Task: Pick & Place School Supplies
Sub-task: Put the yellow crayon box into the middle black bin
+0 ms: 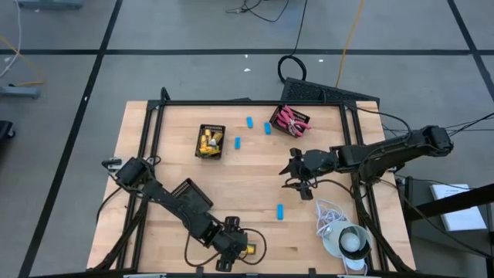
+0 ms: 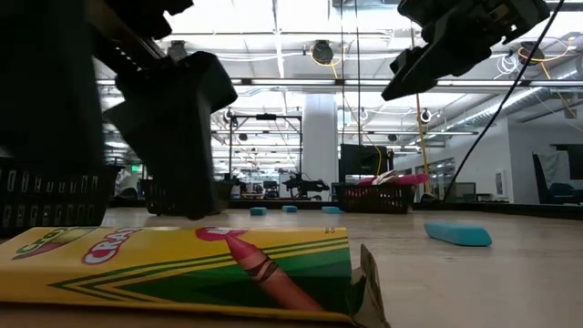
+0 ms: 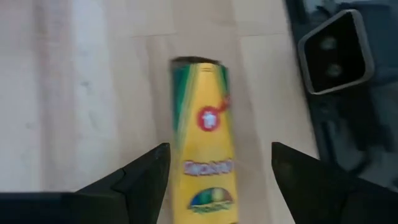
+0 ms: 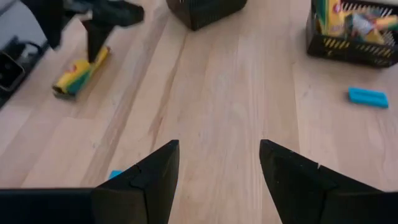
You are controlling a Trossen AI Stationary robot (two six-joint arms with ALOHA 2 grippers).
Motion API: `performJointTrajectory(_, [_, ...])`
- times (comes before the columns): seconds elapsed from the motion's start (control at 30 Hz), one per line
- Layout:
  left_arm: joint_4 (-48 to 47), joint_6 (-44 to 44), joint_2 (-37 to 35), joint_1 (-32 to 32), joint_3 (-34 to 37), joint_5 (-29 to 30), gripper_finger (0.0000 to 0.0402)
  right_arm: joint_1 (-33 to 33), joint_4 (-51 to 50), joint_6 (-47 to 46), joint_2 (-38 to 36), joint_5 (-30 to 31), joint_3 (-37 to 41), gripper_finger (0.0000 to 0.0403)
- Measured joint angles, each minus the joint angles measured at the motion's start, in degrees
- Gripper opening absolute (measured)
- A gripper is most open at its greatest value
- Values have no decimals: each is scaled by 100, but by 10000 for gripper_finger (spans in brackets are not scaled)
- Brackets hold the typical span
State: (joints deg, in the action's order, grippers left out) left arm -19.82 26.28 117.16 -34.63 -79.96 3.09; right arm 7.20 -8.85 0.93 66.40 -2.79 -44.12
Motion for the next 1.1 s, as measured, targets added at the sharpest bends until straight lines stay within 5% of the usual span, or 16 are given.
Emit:
performJointTrajectory(0.73, [86,127,319,97,-4,-196,279,0,-113,-70,-53,17,2,212])
performJointTrajectory(1.1, [21,-24,354,164,-2,-85,150,0,-130,-74,-51,8,2,212])
